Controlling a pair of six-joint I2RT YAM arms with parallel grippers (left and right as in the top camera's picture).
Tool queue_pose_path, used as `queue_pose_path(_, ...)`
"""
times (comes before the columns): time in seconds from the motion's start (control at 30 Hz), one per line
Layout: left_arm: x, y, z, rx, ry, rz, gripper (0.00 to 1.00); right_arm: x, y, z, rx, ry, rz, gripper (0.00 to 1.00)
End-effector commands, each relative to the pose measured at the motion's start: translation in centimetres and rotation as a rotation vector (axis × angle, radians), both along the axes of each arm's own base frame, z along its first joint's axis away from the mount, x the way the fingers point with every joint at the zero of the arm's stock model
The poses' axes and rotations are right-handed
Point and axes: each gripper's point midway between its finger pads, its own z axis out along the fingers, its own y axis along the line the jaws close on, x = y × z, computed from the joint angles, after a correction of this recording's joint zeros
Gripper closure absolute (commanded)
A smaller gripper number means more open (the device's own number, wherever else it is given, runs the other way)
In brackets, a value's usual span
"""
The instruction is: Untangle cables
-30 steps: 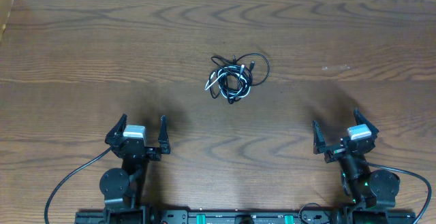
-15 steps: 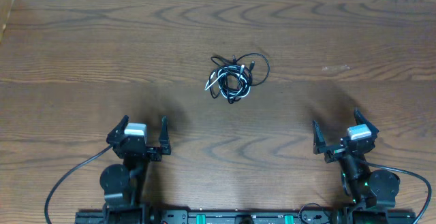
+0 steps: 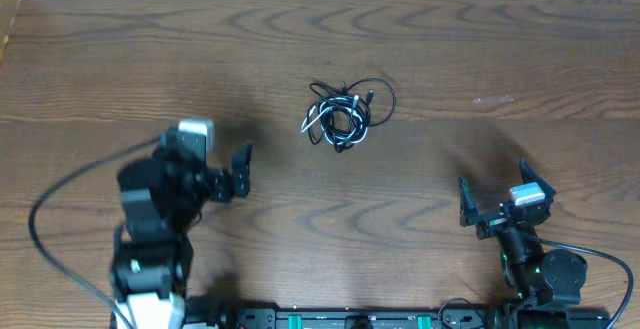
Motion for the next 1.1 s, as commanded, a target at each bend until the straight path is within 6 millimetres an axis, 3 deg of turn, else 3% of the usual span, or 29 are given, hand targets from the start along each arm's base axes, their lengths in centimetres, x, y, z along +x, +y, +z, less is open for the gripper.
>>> queue_pose_path(0.0, 1.6, -1.0, 2.7, -0.019, 0.038, -0.056, 0.02, -0.1, 0.2, 0.0, 0.008, 0.001, 0.008, 0.01)
queue_pose_path(0.33, 4.2, -3.7, 4.6, 0.124, 0.258, -0.075, 0.02, -0.1, 0.2, 0.0, 0.008, 0.001, 0.008, 0.01)
queue_pose_path(0.5, 4.8, -5.8, 4.8, 0.133, 0.252, -0.134, 0.02, -0.1, 0.2, 0.0, 0.008, 0.001, 0.008, 0.01)
queue_pose_path(0.8, 3.8, -8.7, 5.4, 0.030, 0.256, -0.272, 0.02, -0.1, 0.2, 0.0, 0.008, 0.001, 0.008, 0.01)
queue_pose_path(1.07, 3.7, -9.4, 5.8, -0.057, 0.275, -0.261, 0.02, -0.1, 0.2, 0.0, 0.007, 0.001, 0.009, 0.01)
